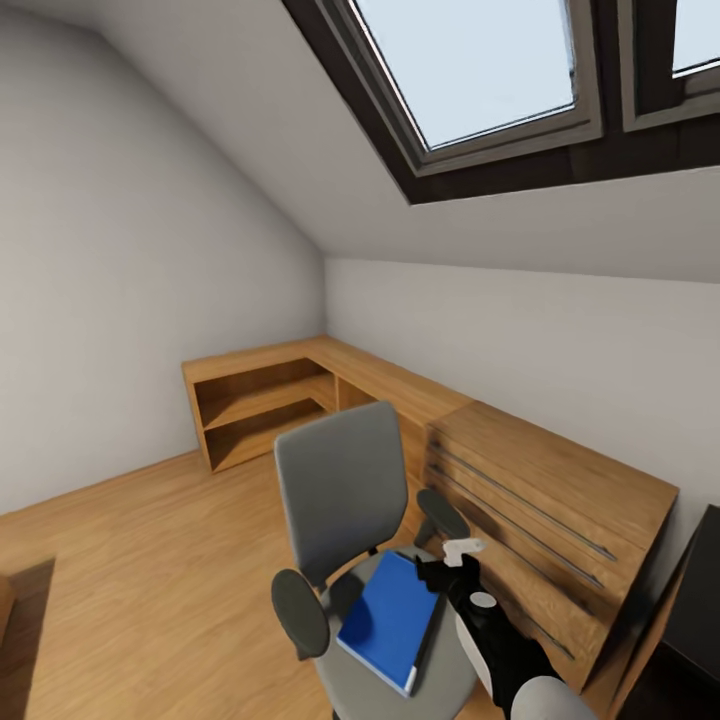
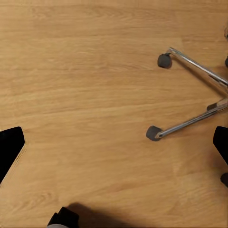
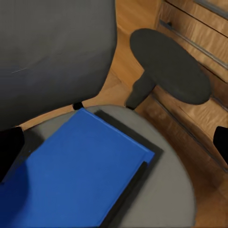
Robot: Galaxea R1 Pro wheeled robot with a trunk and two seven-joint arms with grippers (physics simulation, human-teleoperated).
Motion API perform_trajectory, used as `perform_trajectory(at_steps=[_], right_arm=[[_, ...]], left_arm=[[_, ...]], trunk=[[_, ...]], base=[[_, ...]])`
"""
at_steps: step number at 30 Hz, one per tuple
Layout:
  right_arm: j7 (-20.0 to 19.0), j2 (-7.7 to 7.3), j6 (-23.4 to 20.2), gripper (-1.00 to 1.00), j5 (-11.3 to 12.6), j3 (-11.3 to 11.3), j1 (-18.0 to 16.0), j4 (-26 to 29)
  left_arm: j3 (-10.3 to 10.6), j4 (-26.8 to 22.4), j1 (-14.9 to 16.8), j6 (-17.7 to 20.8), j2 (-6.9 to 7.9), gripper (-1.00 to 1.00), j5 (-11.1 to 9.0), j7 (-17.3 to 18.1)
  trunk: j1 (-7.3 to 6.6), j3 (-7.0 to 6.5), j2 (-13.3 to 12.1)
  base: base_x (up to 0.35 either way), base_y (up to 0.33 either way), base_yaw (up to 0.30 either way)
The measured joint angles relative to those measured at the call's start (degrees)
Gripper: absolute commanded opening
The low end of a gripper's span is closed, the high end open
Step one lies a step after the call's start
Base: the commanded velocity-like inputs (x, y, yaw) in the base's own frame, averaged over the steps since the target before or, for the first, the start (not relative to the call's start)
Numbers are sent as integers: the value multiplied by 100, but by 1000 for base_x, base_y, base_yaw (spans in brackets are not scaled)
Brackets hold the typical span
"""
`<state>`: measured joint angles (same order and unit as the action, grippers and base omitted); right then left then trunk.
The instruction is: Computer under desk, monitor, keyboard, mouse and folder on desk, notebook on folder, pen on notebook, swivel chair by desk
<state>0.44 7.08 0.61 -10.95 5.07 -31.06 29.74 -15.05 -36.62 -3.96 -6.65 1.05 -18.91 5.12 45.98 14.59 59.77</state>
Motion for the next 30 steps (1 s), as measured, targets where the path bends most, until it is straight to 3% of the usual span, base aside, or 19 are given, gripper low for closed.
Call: perform_trajectory(at_steps=[13, 30], right_arm=[[-1, -8, 23, 100, -31, -44, -2, 18], [-23, -30, 17, 100, -72, -52, -2, 16]], left_arm=[[-6, 8, 0, -2, 1, 100, -11, 0], [1, 8, 0, -91, -12, 100, 0, -2]], trunk=[[-1, 0, 0], [-2, 0, 1]], base=[[39, 77, 0], [158, 28, 0]])
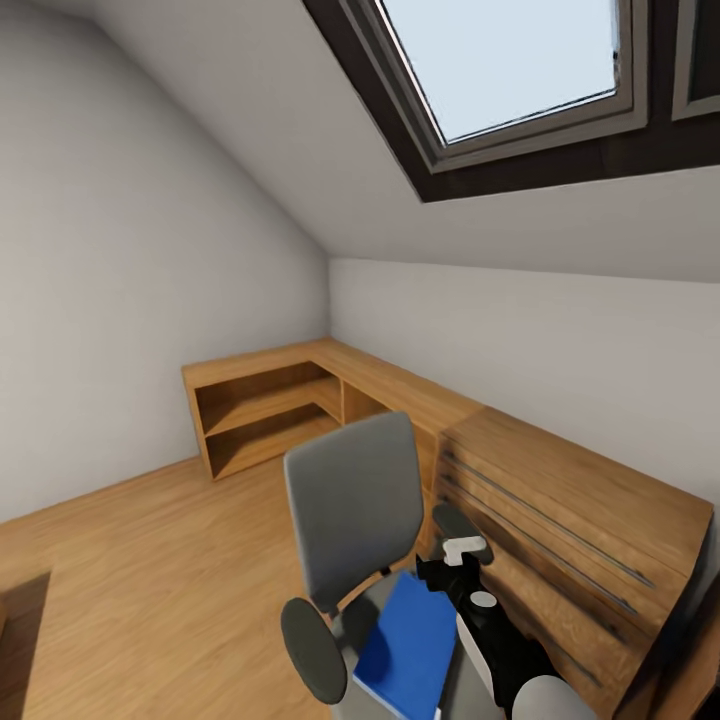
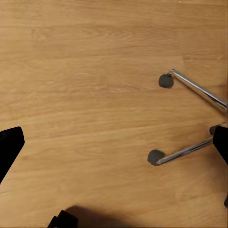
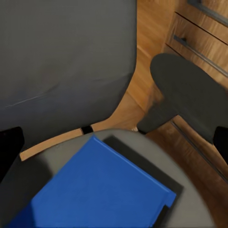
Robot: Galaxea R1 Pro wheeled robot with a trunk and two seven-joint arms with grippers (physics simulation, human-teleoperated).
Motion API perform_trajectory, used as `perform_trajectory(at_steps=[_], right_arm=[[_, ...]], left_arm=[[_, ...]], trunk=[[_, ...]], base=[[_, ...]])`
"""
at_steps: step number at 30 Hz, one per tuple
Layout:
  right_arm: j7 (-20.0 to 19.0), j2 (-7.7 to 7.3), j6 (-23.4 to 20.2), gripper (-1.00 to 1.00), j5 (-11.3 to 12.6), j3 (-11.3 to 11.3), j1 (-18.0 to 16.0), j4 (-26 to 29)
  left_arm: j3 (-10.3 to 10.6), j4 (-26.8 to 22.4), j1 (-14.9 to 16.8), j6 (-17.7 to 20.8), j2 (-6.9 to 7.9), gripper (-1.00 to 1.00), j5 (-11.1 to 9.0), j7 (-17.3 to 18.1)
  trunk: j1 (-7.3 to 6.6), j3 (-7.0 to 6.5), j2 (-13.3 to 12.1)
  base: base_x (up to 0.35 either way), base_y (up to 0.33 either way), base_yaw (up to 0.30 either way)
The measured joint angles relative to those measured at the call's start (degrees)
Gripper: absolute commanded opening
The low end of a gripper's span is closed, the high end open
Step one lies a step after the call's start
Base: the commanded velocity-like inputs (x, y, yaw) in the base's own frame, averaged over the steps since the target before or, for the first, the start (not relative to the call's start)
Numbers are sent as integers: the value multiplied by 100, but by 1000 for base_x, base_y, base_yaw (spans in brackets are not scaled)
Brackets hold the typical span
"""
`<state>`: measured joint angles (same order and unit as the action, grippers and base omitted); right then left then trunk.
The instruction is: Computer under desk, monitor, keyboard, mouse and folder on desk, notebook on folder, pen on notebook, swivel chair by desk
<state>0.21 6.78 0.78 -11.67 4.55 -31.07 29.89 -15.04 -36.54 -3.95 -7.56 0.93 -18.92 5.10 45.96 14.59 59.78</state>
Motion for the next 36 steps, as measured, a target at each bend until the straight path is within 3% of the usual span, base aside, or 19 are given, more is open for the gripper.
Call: perform_trajectory(at_steps=[6, 17, 36], right_arm=[[-6, -6, 8, 100, -2, -3, 0, 3], [-9, -1, 17, 100, 5, -2, 0, 1], [0, 0, 17, 100, 11, 1, 0, 9]], left_arm=[[2, 0, 0, -238, 0, 100, 1, -4], [2, -22, 0, -308, -14, 100, 1, -17], [-13, -73, 0, -286, 21, 100, -17, -73]], trunk=[[2, 0, -1], [2, 0, -1], [419, 341, 760]], base=[[80, 0, 0], [10, 0, 0], [0, 0, 0]])
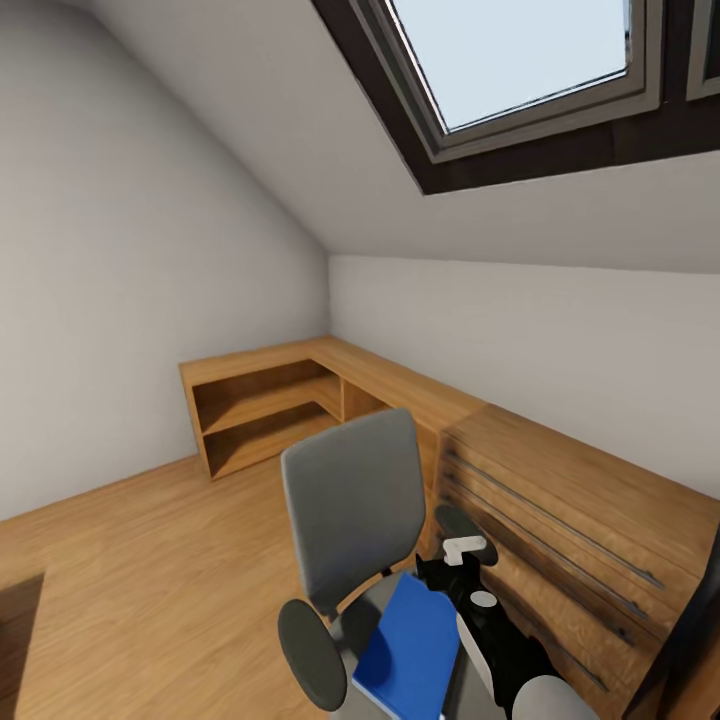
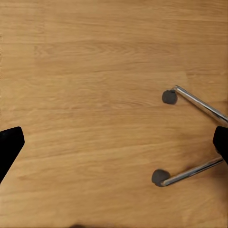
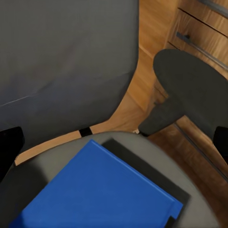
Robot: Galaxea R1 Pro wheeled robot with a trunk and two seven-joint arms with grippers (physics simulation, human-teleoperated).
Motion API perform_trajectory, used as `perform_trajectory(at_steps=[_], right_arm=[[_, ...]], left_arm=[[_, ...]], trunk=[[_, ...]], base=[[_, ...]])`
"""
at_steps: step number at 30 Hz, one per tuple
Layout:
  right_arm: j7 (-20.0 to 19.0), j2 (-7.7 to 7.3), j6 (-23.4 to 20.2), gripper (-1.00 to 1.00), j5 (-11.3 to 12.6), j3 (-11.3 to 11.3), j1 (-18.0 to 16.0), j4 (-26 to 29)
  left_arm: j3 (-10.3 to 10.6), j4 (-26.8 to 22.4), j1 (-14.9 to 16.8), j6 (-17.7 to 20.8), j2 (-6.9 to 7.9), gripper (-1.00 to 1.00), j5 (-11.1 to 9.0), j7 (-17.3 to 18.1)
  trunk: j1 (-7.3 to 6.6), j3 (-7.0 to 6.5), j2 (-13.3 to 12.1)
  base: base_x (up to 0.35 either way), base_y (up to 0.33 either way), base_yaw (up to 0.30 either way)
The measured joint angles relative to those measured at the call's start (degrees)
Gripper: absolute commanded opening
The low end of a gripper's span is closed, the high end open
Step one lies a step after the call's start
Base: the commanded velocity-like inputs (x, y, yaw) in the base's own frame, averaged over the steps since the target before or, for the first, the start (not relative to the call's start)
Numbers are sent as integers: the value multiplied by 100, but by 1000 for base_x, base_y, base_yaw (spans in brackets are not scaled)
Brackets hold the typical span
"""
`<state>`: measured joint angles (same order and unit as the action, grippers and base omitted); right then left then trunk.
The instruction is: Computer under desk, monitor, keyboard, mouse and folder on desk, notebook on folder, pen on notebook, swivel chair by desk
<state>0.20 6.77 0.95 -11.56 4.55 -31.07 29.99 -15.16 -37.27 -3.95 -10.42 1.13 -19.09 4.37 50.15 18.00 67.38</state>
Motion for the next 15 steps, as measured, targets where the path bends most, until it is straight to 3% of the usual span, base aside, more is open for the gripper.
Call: perform_trajectory(at_steps=[15], right_arm=[[0, 0, 0, 100, 2, 1, 0, 0]], left_arm=[[-10, -23, 0, 3, 9, 100, -3, -7]], trunk=[[330, 270, 602]], base=[[-90, -40, 0]])
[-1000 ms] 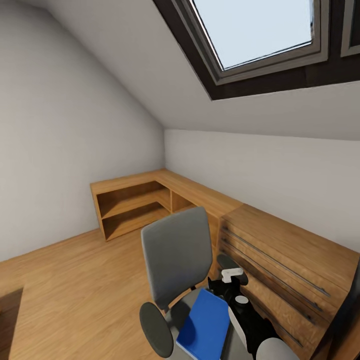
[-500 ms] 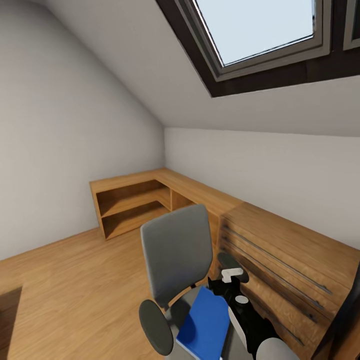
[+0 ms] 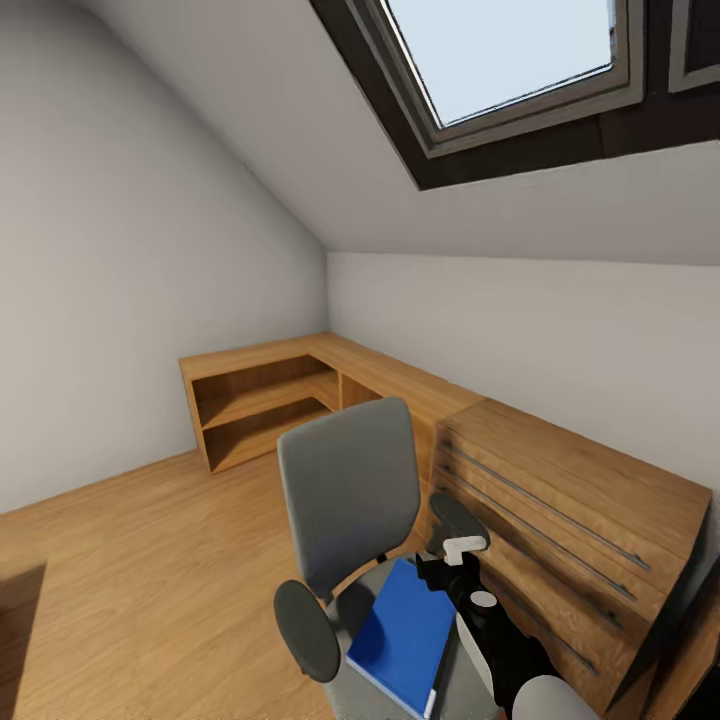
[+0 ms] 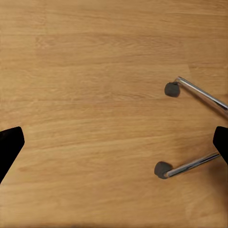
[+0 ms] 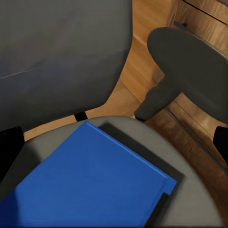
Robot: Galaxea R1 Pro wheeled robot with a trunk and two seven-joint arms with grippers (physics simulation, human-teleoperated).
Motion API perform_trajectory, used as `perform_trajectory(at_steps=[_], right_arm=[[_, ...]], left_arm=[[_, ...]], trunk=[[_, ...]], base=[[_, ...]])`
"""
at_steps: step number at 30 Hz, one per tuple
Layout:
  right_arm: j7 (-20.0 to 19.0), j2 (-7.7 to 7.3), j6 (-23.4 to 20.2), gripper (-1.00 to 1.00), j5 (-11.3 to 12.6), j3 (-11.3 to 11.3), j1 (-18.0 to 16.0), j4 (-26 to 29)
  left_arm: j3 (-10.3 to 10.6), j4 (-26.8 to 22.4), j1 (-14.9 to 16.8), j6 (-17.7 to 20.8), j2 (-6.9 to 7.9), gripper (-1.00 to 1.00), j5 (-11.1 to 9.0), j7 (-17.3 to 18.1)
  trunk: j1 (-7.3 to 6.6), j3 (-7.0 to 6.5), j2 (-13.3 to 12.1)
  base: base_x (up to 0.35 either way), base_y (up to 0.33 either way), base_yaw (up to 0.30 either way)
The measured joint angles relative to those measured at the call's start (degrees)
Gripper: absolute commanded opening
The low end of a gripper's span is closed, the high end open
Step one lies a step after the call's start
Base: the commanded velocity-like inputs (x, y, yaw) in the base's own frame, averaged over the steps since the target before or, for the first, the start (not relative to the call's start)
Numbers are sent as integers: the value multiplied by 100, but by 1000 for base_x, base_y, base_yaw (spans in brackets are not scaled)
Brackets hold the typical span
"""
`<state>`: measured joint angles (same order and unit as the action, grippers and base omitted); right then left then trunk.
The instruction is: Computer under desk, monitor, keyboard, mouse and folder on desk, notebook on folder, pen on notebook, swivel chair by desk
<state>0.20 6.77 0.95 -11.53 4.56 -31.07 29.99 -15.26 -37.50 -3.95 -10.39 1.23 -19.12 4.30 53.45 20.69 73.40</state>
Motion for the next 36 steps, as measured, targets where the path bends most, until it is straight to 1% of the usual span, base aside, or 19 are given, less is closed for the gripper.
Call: perform_trajectory(at_steps=[13, 22, 26, 27, 30, 36], right_arm=[[-6, 5, 7, 100, 3, -7, 0, 1], [18, 74, 13, 100, 1, -23, -21, -31], [32, 136, -8, 100, -5, -26, -195, -45], [37, 155, -28, 100, -7, -27, -338, -50], [40, 176, -130, 100, -4, -26, -543, -60], [30, 188, -414, 100, 7, -22, -727, -88]], left_arm=[[-4, -9, 0, -1, 1, 100, -3, 0], [-6, -6, 0, 2, -7, 100, -5, 0], [-8, -5, 0, 3, -7, 100, -5, 0], [-6, -4, 0, 3, -10, 100, -5, 0], [-5, -5, 0, 6, -12, 100, -3, 0], [-4, -6, 0, 10, -9, 100, -2, 0]], trunk=[[285, 234, 522], [483, 395, 883], [571, 467, 1043], [593, 484, 1083], [659, 539, 1204], [791, 647, 1444]], base=[[-9, -4, 0], [0, 0, 0], [0, 0, 0], [0, 0, 0], [0, 0, 0], [-9, 0, 0]])
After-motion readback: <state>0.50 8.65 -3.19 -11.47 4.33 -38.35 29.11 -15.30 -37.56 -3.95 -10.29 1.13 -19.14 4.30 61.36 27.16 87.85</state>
